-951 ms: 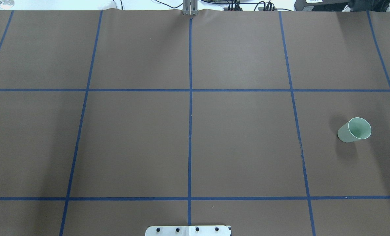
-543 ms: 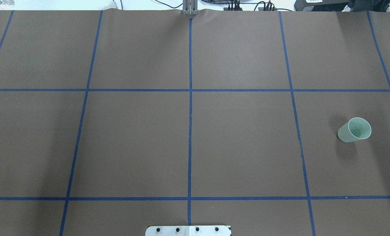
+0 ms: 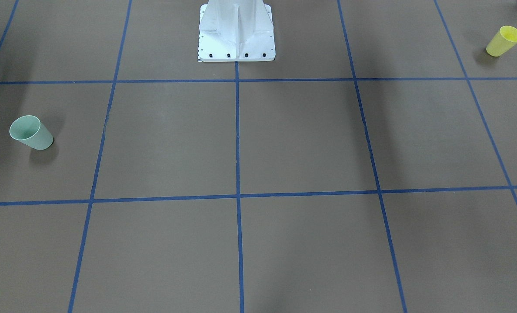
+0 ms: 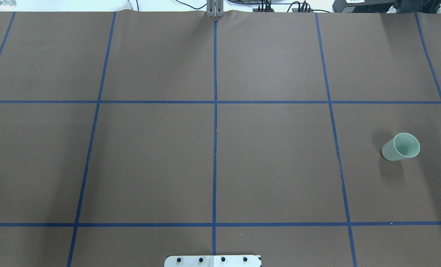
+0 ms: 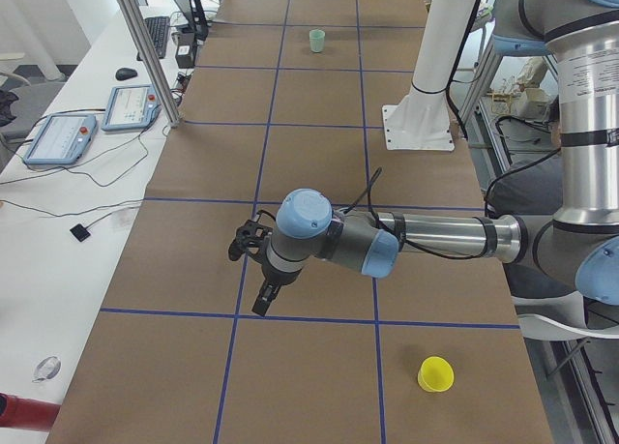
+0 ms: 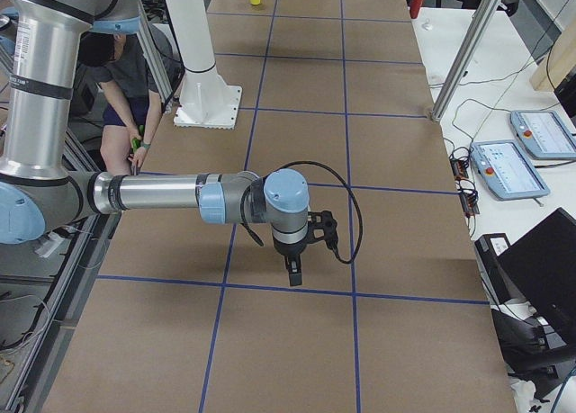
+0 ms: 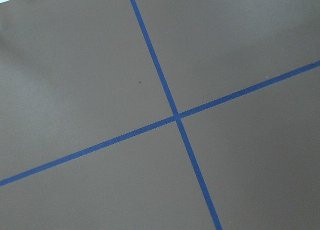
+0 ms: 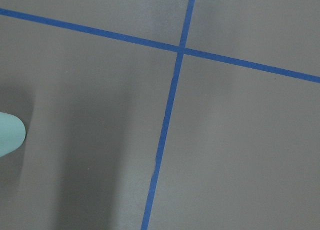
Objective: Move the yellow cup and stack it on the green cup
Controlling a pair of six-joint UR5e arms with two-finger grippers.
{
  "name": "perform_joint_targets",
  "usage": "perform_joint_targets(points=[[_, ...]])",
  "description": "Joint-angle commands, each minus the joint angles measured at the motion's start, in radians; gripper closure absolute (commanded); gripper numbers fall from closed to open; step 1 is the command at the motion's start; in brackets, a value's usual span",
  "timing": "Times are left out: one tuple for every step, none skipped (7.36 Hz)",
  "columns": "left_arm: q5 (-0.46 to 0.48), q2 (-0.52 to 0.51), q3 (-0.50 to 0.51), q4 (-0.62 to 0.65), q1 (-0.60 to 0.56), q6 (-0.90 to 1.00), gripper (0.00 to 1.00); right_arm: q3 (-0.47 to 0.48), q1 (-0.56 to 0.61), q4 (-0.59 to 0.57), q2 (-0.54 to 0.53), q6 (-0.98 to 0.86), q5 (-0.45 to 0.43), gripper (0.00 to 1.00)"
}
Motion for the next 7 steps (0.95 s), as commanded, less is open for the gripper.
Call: perform_joint_targets(points=[[-0.004,0.002,0.022,-0.095,-0.002,-0.021,0.00,-0.023,0.000,-0.001,-0.019,0.000,0.000,0.00],[-0.008,0.019,0.033,-0.171,0.000,-0.029,0.00,-0.021,0.000,0.001,-0.050,-0.005,-0.001,0.00],[-0.005,0.019,0.025,-0.181,0.000,-0.055,0.00,-0.024,0.000,-0.001,-0.059,-0.006,-0.001,0.00],[0.009,0.018,0.024,-0.181,0.000,-0.135,0.00,-0.022,0.000,0.001,-0.079,-0.008,-0.001,0.00],[0.098,0.007,0.005,-0.201,0.000,-0.283,0.00,-0.022,0.000,0.001,-0.084,-0.009,-0.001,0.00],[0.199,0.007,-0.015,-0.210,0.001,-0.385,0.00,-0.022,0.000,0.001,-0.084,-0.008,-0.001,0.00],[0.251,0.008,-0.030,-0.210,0.003,-0.471,0.00,-0.024,0.000,0.001,-0.084,-0.009,-0.001,0.00]])
